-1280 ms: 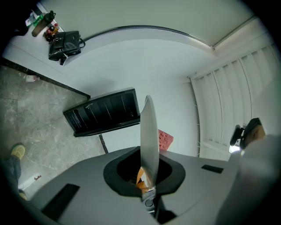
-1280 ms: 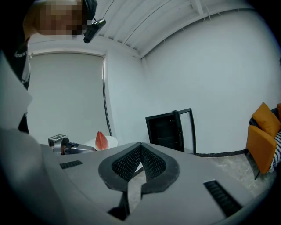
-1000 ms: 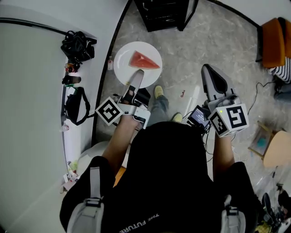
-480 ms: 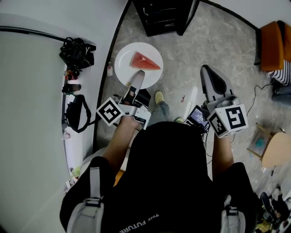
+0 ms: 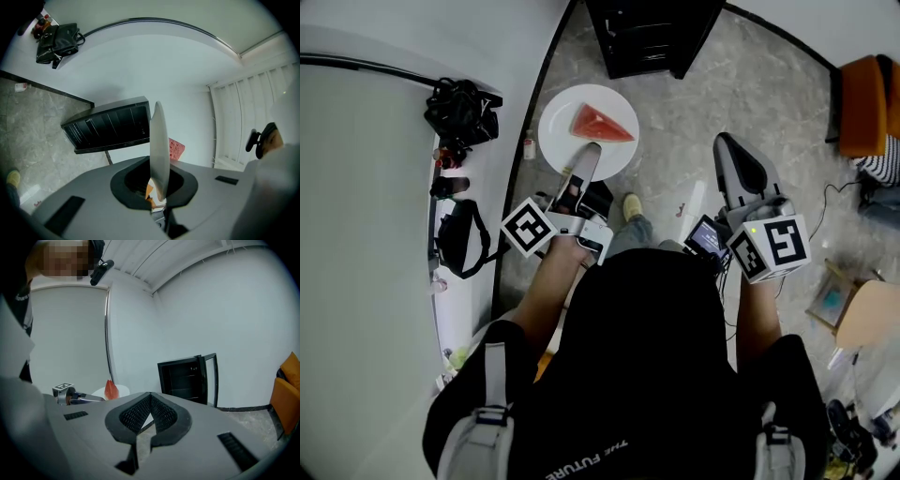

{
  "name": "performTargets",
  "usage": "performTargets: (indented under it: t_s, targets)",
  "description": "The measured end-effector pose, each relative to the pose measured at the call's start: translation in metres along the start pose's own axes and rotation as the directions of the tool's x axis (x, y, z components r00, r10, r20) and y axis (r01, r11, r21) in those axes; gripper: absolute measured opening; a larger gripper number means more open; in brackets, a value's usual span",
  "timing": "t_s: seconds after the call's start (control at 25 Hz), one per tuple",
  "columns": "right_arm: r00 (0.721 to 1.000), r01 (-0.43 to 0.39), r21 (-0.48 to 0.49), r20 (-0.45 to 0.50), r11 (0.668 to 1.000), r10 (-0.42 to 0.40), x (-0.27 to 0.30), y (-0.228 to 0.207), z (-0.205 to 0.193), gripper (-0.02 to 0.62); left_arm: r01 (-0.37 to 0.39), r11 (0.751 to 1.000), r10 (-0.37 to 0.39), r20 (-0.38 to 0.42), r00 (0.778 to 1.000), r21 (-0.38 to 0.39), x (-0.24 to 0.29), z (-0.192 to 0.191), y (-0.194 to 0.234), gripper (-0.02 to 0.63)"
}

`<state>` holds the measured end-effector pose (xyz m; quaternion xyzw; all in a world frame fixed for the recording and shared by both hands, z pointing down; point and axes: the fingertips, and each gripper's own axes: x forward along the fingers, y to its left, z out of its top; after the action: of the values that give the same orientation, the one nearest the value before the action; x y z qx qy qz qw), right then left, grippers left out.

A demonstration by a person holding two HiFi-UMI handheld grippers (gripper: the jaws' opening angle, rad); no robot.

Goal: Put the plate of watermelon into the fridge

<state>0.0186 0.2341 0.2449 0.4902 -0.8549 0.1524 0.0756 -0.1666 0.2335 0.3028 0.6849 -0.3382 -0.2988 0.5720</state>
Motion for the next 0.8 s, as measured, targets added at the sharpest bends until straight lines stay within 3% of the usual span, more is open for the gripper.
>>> performTargets:
  t_s: [0.8]
  targets:
    - [1.0, 0.016, 0.0, 0.005, 1.0, -0.016, 0.008, -0.002, -0.019, 0.011, -0.015, 1.0, 0.016, -0.034, 0.999, 0.015, -0.003, -0.005, 0.021, 0.015]
